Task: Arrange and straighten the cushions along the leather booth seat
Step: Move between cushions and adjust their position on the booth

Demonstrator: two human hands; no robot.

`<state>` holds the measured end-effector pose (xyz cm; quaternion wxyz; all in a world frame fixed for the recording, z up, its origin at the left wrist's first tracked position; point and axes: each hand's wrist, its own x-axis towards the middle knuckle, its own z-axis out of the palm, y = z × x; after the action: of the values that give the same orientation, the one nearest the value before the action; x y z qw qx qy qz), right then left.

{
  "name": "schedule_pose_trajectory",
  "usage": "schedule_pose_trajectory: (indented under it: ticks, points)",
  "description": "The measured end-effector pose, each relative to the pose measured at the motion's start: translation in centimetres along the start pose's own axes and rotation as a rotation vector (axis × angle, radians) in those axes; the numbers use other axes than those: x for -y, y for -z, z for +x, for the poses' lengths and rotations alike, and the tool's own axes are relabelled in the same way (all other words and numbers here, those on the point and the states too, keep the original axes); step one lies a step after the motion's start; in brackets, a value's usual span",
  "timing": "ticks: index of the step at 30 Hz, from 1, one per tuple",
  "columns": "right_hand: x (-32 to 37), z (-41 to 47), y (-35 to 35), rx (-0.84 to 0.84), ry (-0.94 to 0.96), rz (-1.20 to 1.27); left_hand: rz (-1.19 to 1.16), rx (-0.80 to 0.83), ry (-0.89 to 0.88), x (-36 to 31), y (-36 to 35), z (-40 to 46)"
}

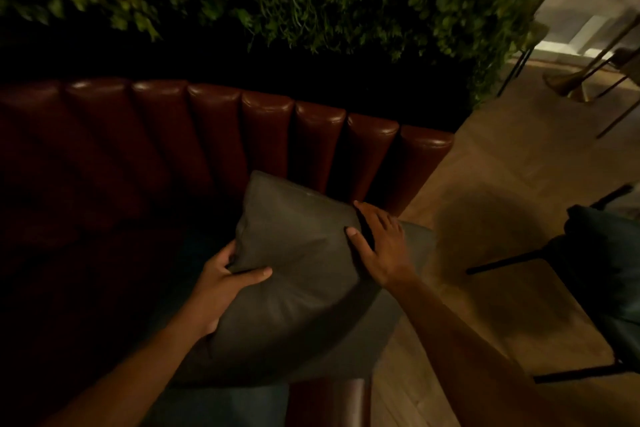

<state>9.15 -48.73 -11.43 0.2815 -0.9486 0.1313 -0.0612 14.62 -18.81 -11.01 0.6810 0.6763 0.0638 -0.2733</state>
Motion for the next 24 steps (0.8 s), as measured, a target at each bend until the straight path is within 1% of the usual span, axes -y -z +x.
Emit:
schedule_pose_trajectory:
  ticks: [3,6,10,16,19,24]
  points:
    - [3.2,1.5,2.2,0.030,0.100,-0.022,-0.029,-0.076,-0.069,-2.9,4.8,-4.0]
    - [7.9,2.8,2.4,0.047,0.170,-0.009,-0.043,-0.142,-0.115,-4.6,8.8,-7.7]
    - [15.4,2.7,0.1,-0.107,0.303,-0.004,-0.058,-0.203,-0.162,-5.5,13.8,-12.3]
    - [24.9,1.8,-5.6,-0.204,0.532,-0.067,-0.122,-0.342,-0.276,-5.1,21.9,-19.3]
    - [31.0,1.0,-8.5,-0.224,0.665,-0.081,-0.099,-0.454,-0.323,-4.4,25.5,-22.9]
    - [42.0,-3.4,-12.8,-0.161,0.948,-0.088,-0.031,-0.814,-0.424,-2.5,31.0,-28.7]
